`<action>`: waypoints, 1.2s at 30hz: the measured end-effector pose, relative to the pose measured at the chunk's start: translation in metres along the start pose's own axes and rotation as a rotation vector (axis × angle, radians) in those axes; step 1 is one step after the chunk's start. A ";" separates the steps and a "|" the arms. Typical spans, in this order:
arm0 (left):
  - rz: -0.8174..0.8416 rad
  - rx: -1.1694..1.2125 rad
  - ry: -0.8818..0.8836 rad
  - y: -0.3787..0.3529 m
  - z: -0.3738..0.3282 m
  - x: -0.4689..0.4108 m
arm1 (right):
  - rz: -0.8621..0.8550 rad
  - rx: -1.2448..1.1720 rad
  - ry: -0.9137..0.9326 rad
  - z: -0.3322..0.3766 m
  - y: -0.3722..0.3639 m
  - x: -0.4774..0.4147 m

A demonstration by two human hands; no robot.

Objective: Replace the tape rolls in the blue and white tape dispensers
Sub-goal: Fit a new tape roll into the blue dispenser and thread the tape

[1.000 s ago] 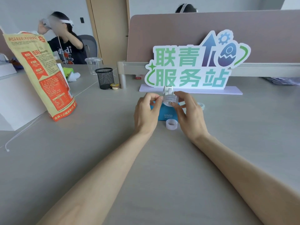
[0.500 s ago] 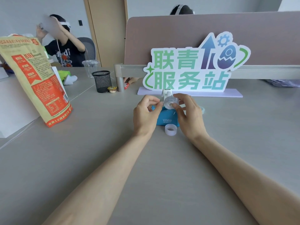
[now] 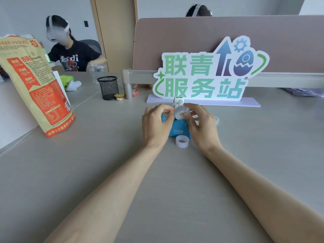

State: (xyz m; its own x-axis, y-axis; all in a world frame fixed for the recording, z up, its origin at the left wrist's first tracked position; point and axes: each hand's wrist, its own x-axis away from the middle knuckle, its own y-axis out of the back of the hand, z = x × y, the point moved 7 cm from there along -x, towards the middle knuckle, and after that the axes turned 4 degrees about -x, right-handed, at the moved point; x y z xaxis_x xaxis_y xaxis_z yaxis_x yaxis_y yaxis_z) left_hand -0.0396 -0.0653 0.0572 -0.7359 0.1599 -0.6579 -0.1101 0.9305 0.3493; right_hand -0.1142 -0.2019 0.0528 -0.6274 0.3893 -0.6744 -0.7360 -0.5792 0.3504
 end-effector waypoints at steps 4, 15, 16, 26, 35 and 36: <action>0.016 -0.045 -0.020 -0.002 0.000 0.001 | 0.021 -0.006 -0.024 -0.001 -0.002 0.000; 0.006 -0.224 -0.060 -0.005 0.001 0.001 | 0.042 -0.025 -0.060 -0.003 -0.002 0.002; 0.007 -0.227 -0.060 -0.005 0.001 0.001 | 0.044 -0.024 -0.059 -0.003 -0.002 0.001; 0.009 -0.359 -0.053 -0.004 0.000 0.003 | 0.053 0.016 -0.091 -0.006 -0.004 0.002; 0.026 -0.332 -0.046 -0.006 0.001 0.003 | -0.044 -0.026 -0.126 -0.001 0.006 0.004; 0.026 -0.329 -0.045 -0.006 0.001 0.003 | -0.042 -0.031 -0.124 -0.001 0.006 0.004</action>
State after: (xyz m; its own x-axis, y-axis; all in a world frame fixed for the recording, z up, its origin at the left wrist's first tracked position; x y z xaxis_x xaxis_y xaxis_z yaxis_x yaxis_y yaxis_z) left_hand -0.0406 -0.0700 0.0521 -0.7117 0.2032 -0.6725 -0.3073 0.7708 0.5581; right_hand -0.1213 -0.2041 0.0516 -0.6241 0.4984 -0.6017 -0.7555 -0.5813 0.3021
